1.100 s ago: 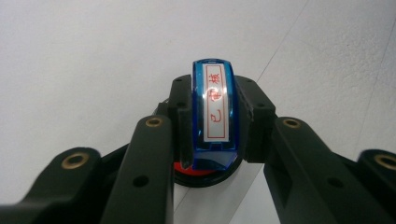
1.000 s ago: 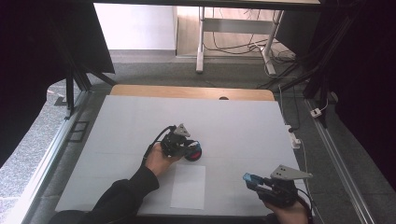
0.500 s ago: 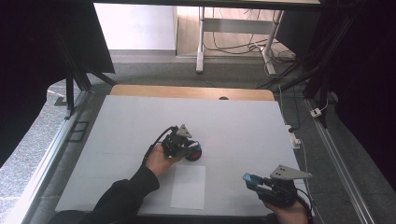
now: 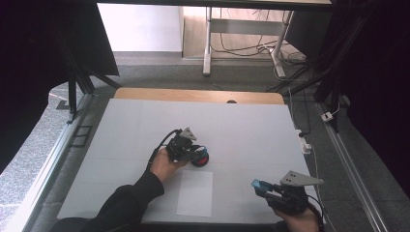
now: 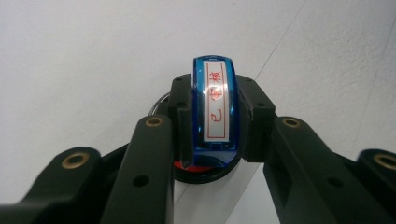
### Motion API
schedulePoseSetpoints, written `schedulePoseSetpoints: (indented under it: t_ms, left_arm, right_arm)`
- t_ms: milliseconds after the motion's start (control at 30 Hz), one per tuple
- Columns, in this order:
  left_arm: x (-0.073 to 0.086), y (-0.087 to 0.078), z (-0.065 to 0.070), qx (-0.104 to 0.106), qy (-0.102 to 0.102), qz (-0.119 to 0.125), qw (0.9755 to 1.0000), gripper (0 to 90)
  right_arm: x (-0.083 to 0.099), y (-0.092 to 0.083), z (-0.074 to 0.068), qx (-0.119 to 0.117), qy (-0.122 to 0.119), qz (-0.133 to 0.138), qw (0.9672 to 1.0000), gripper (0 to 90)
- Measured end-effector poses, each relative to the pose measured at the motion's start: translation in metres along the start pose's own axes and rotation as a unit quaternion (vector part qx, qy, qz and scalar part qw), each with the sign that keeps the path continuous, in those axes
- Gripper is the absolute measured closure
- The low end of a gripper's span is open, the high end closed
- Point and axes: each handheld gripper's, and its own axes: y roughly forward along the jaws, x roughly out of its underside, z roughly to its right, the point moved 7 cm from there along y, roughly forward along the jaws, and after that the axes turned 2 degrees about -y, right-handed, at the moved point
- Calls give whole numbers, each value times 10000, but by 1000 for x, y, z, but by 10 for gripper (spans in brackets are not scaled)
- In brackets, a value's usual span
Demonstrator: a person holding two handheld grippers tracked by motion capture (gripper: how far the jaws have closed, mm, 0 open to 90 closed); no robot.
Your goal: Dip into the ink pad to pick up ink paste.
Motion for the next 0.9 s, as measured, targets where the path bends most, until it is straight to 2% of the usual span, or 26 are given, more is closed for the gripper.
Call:
schedulePoseSetpoints:
  t_ms: [100, 167, 433, 533, 900]
  left_arm:
    - [0, 0, 3, -119, 124, 14, 9999, 706]
    - [0, 0, 3, -126, 128, 39, 9998, 706]
    - [3, -1, -4, 192, -226, 201, 9994, 704]
    - [3, -1, -6, 223, -306, 248, 9990, 705]
    - [0, -3, -3, 40, -157, 194, 9997, 703]
  right_arm:
    - [0, 0, 0, 19, 0, -11, 10000, 684]
    - [0, 0, 0, 13, 2, -18, 10000, 684]
    - [-1, 1, -1, -26, 9, 11, 10000, 684]
    - [-1, 2, 0, -35, 5, 12, 10000, 684]
    - [-1, 1, -1, -41, 11, 17, 10000, 684]
